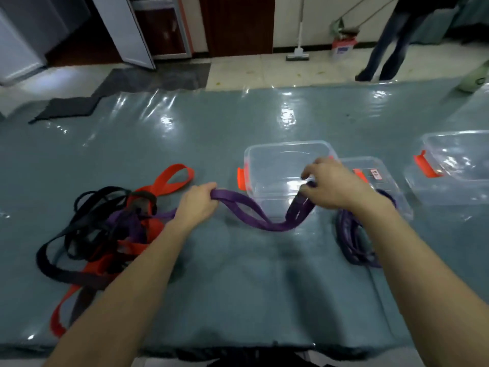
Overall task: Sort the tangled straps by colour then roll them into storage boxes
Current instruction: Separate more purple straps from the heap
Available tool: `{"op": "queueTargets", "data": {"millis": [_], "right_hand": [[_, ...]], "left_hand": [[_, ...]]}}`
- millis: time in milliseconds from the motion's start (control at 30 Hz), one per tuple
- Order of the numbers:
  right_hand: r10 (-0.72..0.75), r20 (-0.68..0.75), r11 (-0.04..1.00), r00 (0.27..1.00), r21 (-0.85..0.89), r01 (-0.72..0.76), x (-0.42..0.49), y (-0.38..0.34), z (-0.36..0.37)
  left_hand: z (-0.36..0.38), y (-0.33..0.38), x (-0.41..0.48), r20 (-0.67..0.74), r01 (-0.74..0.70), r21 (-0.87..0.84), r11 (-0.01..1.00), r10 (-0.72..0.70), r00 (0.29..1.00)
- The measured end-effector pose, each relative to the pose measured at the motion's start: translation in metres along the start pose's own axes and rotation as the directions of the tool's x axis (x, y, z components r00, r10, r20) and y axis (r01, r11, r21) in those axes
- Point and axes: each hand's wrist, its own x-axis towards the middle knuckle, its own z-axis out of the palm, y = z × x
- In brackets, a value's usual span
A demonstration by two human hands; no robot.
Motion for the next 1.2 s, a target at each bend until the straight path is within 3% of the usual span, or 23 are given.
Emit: {"op": "queueTargets", "data": {"millis": [33,100,233,333,433,533,600,733,833,867,933,1033,1100,1200], "right_hand": [[-0.035,0.032,0.997,0.999,-0.066,0.037,-0.001,-0.003,0.009],[-0.129,0.027,0.986,0.991,0.107,0.126,-0.002,-0.021,0.021],[-0.282,0.060,0.833,0.958,0.511,0.213,0.004,-0.052,0.040],[-0.295,0.001,0.689,0.956,0.694,0.211,0.010,-0.043,0.037],[-0.274,-0.096,0.649,0.957,0.716,0.257,0.010,-0.018,0.014],[-0.230,-0.134,0.605,0.964,0.756,0.249,0.003,0.011,-0.012],[-0.218,-0.158,0.550,0.963,0.795,0.256,-0.004,0.031,-0.022],[-0.263,-0.133,0.489,0.956,0.835,0.250,-0.019,0.064,-0.021],[-0.174,-0.118,0.379,0.978,0.908,0.177,-0.023,0.077,-0.015],[-0.136,-0.124,0.414,0.983,0.894,0.170,-0.022,0.083,-0.013],[-0.143,-0.068,0.636,0.987,0.758,0.144,-0.018,0.097,-0.011],[-0.178,0.168,0.894,0.969,0.440,0.088,-0.016,0.108,-0.002],[-0.172,0.178,0.914,0.969,0.395,0.090,-0.018,0.099,0.005],[-0.178,0.016,0.860,0.984,0.489,0.148,-0.024,0.077,0.012]], "left_hand": [[-0.014,0.017,0.002,-0.016,-0.053,0.045,0.998,0.054,0.998],[-0.036,0.053,0.006,0.029,-0.145,0.112,0.983,0.143,0.989],[-0.060,0.106,0.002,0.104,-0.234,-0.051,0.971,0.238,0.966],[-0.074,0.117,-0.009,0.043,-0.271,-0.126,0.954,0.279,0.959],[-0.067,0.109,-0.023,0.048,-0.198,-0.133,0.971,0.206,0.977],[-0.028,0.094,-0.041,0.272,-0.058,0.038,0.998,0.046,0.961],[-0.003,0.084,-0.050,0.357,0.040,0.043,0.998,-0.053,0.933],[0.009,0.083,-0.045,0.308,0.067,0.014,0.998,-0.068,0.949],[0.003,0.095,-0.037,0.223,0.101,-0.118,0.988,-0.073,0.972],[-0.005,0.102,-0.034,0.177,0.116,-0.195,0.974,-0.082,0.981],[-0.030,0.117,-0.023,0.052,0.103,-0.383,0.918,-0.090,0.995],[-0.077,0.143,-0.013,-0.030,0.010,-0.624,0.782,-0.037,0.999],[-0.094,0.163,-0.014,0.029,0.005,-0.661,0.751,0.019,0.999],[-0.095,0.186,-0.020,0.149,0.073,-0.673,0.736,0.038,0.988]]}}
